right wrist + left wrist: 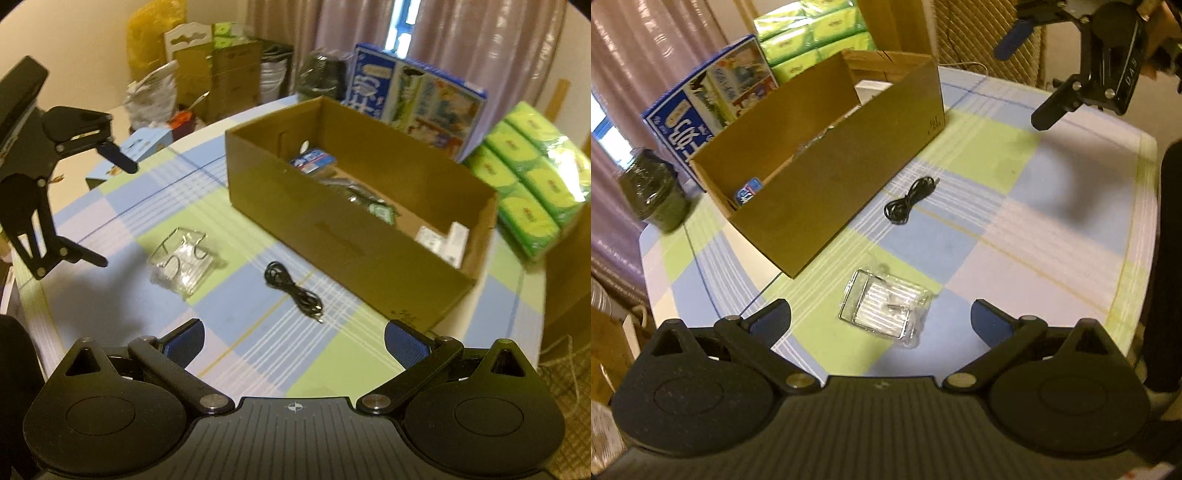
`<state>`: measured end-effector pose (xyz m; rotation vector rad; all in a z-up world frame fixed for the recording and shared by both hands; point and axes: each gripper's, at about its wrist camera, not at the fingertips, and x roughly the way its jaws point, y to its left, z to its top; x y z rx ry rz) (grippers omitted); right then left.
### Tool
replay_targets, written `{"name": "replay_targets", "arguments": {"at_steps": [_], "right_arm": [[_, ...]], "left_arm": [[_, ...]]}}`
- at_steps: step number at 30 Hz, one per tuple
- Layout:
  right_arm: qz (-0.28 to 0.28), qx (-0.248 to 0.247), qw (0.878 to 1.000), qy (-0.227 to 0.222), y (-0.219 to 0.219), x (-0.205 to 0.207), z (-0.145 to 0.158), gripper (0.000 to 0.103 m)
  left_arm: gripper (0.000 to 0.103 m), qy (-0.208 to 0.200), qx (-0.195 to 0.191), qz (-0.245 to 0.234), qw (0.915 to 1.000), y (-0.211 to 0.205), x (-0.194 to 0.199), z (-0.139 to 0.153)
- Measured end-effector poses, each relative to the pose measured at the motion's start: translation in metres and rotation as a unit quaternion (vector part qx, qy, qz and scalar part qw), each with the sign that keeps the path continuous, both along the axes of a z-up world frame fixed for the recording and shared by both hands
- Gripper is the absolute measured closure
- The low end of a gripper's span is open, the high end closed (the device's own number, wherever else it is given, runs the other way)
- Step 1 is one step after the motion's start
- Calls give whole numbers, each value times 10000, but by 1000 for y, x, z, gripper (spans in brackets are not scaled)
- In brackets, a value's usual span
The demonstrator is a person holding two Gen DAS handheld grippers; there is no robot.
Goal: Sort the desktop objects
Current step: 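Bring both tools back over the clear plastic package and black cable, then grasp the clear plastic package with the left tool while the right tool grasps the black cable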
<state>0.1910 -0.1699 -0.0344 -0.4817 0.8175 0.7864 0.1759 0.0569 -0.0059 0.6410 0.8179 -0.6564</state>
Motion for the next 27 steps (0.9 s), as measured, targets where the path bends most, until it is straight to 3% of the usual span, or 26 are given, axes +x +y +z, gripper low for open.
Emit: {"name": "replay_targets", "arguments": {"at_steps": [10, 16, 19, 25, 27], "right_arm": [[438, -115, 9989, 74, 21, 33, -43, 5], [824, -298, 9960, 165, 33, 55, -68, 16], [1002, -419, 9939, 197, 42, 65, -79, 30], [1378, -669, 9881, 97, 63, 77, -99, 36], [1426, -721, 9871, 85, 69, 80, -105, 39]], "left_arm": [[5, 350, 145, -251, 9990, 3, 38, -51], [8, 513, 232, -558, 9969, 0, 58, -71], [11, 592, 234, -681, 9956, -2, 66, -77], [16, 778, 97, -801, 9937, -5, 82, -84], [23, 850, 49, -820, 9930, -7, 87, -85]]}}
